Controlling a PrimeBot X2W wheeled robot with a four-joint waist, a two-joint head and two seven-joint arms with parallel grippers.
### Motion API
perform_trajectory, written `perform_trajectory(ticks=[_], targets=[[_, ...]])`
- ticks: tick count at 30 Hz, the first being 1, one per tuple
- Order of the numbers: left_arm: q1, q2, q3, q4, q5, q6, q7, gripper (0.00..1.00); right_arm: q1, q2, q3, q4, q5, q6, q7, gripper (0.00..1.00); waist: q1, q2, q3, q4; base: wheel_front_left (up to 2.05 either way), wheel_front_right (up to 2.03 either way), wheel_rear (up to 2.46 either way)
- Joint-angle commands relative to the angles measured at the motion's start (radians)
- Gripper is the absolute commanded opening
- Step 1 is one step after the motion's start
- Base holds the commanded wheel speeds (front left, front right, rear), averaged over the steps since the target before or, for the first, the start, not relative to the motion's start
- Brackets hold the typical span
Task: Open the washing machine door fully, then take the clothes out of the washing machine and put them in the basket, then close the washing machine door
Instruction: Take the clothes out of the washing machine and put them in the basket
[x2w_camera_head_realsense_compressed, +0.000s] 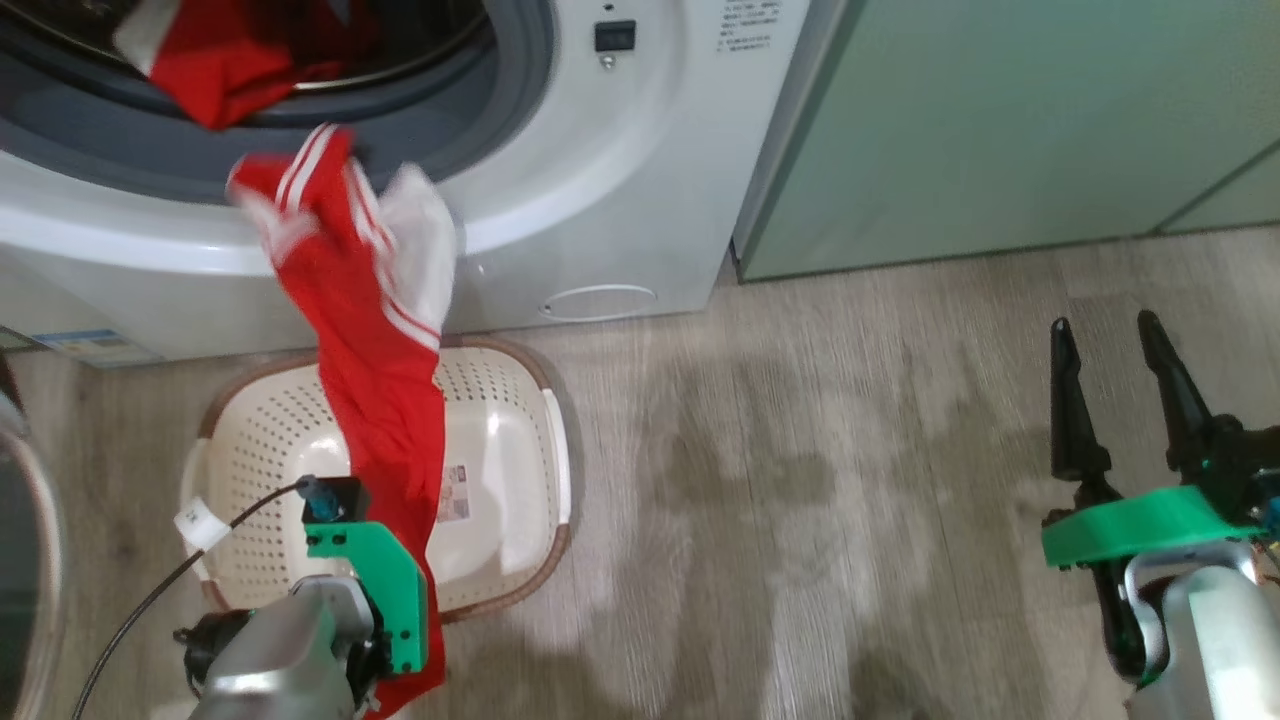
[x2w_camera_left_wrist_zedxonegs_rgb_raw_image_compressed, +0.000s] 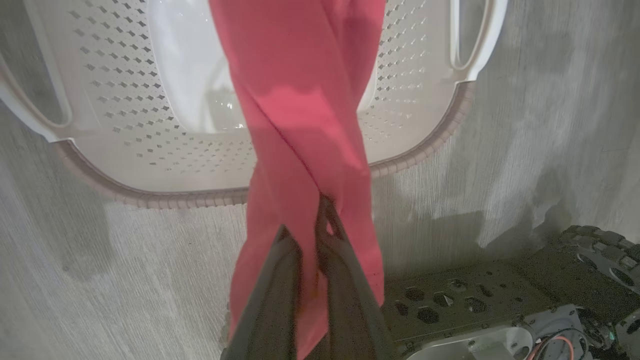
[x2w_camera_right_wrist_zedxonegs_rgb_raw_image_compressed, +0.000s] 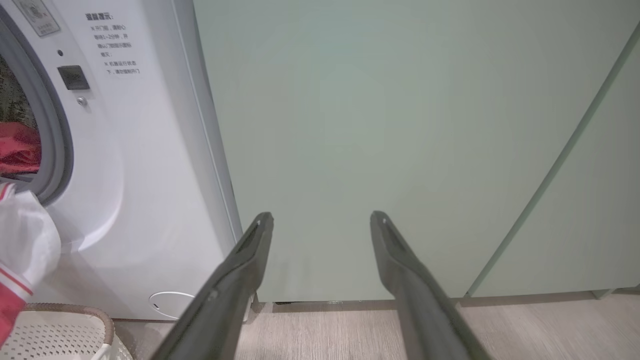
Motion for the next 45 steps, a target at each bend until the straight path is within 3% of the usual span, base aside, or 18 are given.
perform_trajectory(ticks=[1, 16, 18, 19, 20, 31, 45], targets=[[0.000, 0.035, 0.027, -0.009, -0.006, 0.010, -0.002, 0.00, -0.024, -0.017, 0.019, -0.034, 0.006, -0.001, -0.006, 1.00, 0.0000, 0.0000, 0.019, -0.011, 0.00, 0.00, 0.00], [-0.070, 0.063, 0.051, -0.009, -0.036, 0.071, -0.142, 0.00, -0.052, -0.014, 0.009, -0.039, 0.002, -0.001, -0.006, 1.00, 0.0000, 0.0000, 0.064, -0.029, 0.00, 0.00, 0.00], [-0.071, 0.063, 0.054, -0.009, -0.041, 0.072, -0.160, 0.45, -0.054, -0.013, 0.009, -0.038, 0.001, -0.001, -0.006, 1.00, 0.0000, 0.0000, 0.064, -0.029, 0.00, 0.00, 0.00], [-0.071, 0.063, 0.054, -0.009, -0.043, 0.071, -0.163, 0.95, -0.054, -0.013, 0.009, -0.038, 0.001, -0.001, -0.006, 1.00, 0.0000, 0.0000, 0.063, -0.029, 0.00, 0.00, 0.00], [-0.071, 0.063, 0.054, -0.009, -0.045, 0.069, -0.166, 1.00, -0.054, -0.013, 0.008, -0.037, 0.001, -0.001, -0.006, 1.00, 0.0000, 0.0000, 0.062, -0.029, 0.00, 0.00, 0.00], [-0.046, 0.053, 0.061, -0.009, -0.068, 0.042, -0.300, 1.00, -0.018, -0.011, 0.005, -0.025, 0.002, -0.001, -0.006, 1.00, 0.0000, 0.0000, -0.017, -0.016, 0.00, 0.00, 0.00], [0.051, 0.085, 0.075, -0.049, -0.096, -0.018, -0.526, 1.00, 0.084, -0.001, 0.015, -0.013, 0.008, -0.001, -0.006, 1.00, 0.0000, 0.0000, -0.221, 0.003, 0.00, 0.00, 0.00]])
